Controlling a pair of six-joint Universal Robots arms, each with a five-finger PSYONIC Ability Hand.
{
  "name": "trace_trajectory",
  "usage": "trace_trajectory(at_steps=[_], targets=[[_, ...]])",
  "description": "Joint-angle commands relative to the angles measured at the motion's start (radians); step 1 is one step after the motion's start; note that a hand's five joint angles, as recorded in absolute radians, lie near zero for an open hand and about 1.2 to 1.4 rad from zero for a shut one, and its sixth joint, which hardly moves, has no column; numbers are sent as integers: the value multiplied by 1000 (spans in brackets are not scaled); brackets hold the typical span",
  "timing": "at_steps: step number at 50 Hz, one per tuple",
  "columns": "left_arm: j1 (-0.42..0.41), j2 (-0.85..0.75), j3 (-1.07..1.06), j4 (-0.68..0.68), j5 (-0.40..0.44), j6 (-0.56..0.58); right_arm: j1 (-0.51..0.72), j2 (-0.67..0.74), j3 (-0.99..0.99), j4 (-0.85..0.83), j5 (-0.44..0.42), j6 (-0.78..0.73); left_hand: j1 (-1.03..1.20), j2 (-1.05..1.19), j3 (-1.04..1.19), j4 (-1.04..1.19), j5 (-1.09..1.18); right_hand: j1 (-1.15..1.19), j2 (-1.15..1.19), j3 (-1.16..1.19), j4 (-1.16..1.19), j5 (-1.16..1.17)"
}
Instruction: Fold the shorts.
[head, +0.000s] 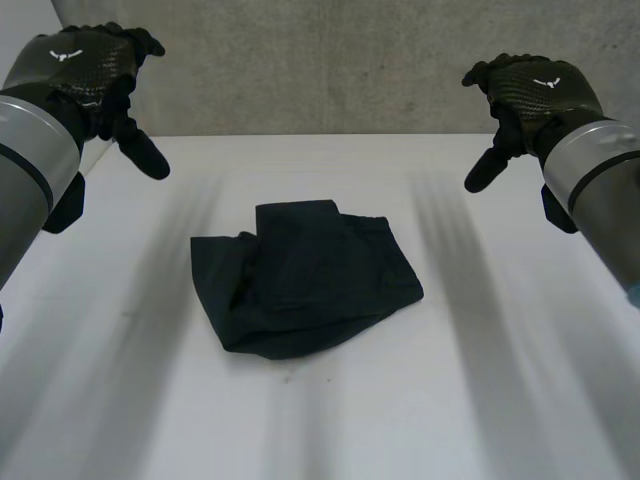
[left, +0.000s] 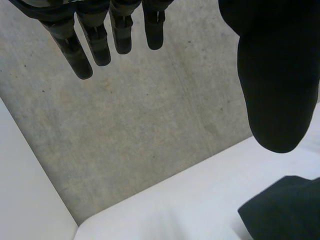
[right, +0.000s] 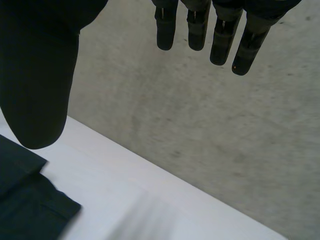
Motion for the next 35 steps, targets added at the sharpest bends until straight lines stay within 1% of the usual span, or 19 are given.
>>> trace_trajectory(at_steps=[1,13,19,26,31,34,35], targets=[[-5,-2,-14,-4,-1,-1,-22,5,-13,39,-103,34,-33,-31,-38,-34,-47,-30,-51,-35,-60,-70],[-6,-5,-24,15,-1,-4,-30,10,-2,36,-103,24,-33,-31,-38,-34,-47,-30,-51,-35,-60,-70],[-23,1,-57,87,-1,2,-33,10,1,28,-103,15,-33,-31,-38,-34,-47,-30,-51,-35,-60,-70],[-31,1,-77,118,1,5,-33,11,10,5,-98,-40,-32,-30,-37,-33,-46,-30,-51,-35,-60,-70],[-77,-19,-99,122,16,5,-32,21,31,-44,-65,-91,-29,-27,-34,-30,-43,-30,-51,-35,-60,-70],[-98,-73,-113,144,33,7,-25,47,53,-87,-45,-141,-23,-21,-29,-24,-37,-30,-51,-35,-60,-70],[-109,-115,-117,156,44,8,-24,56,56,-95,-43,-155,-17,-15,-23,-18,-31,-30,-51,-35,-60,-70]])
